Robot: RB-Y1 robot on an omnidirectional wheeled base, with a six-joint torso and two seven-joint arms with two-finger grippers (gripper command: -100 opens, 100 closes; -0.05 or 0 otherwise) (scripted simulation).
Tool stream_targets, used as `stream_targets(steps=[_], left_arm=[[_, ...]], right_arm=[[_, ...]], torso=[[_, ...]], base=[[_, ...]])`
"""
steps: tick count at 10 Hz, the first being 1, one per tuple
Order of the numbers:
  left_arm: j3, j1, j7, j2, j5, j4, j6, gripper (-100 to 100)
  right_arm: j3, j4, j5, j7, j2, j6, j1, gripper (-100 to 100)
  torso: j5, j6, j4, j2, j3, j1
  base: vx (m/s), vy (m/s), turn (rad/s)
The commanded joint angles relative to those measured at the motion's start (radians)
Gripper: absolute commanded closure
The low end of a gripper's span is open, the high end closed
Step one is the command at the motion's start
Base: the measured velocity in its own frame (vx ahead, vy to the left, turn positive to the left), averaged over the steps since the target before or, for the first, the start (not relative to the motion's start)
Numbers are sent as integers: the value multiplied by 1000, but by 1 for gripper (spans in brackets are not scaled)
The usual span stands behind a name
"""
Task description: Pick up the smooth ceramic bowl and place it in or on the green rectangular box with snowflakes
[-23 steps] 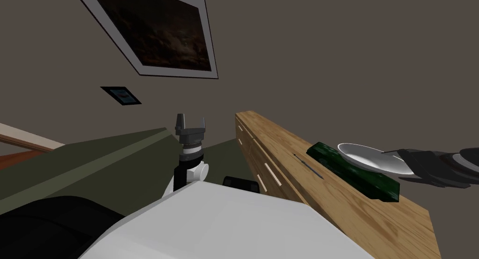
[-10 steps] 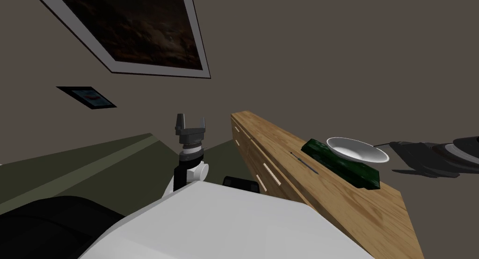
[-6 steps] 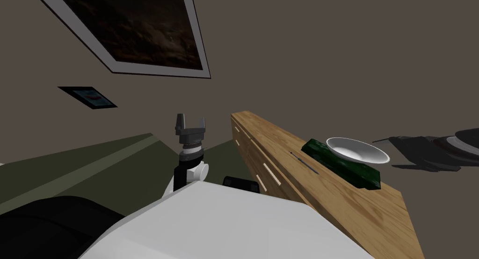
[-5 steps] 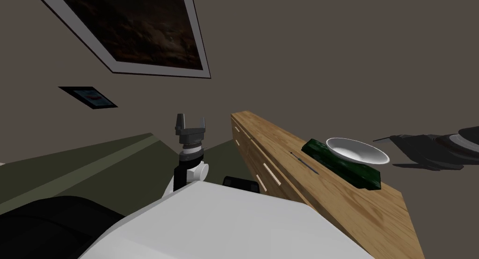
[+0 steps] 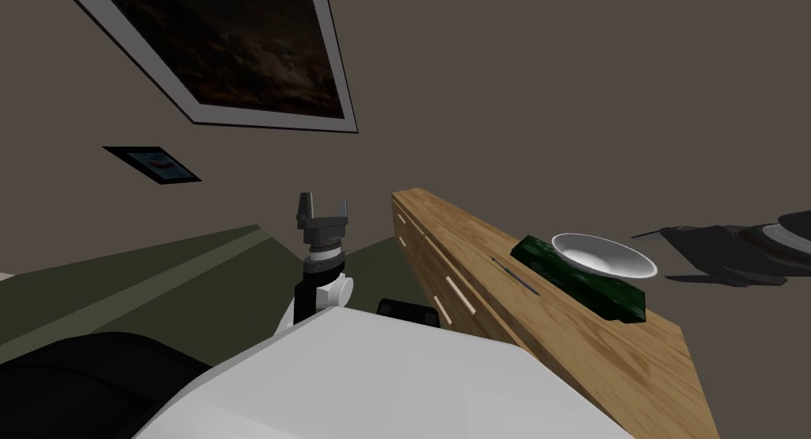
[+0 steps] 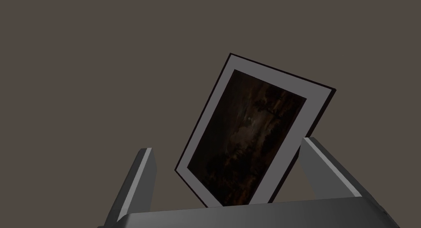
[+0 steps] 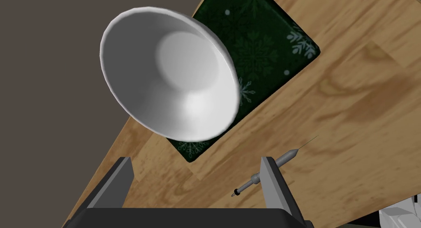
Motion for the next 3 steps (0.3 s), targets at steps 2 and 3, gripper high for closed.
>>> stream_targets(steps=[2,3], left_arm=[[0,0,0,0,0,0,0,0],[0,0,0,0,0,0,0,0]], right_arm=[[0,0,0,0,0,0,0,0],[0,0,0,0,0,0,0,0]], torso=[[0,0,0,0,0,0],[0,0,0,0,0,0]], base=[[0,0,0],[0,0,0]])
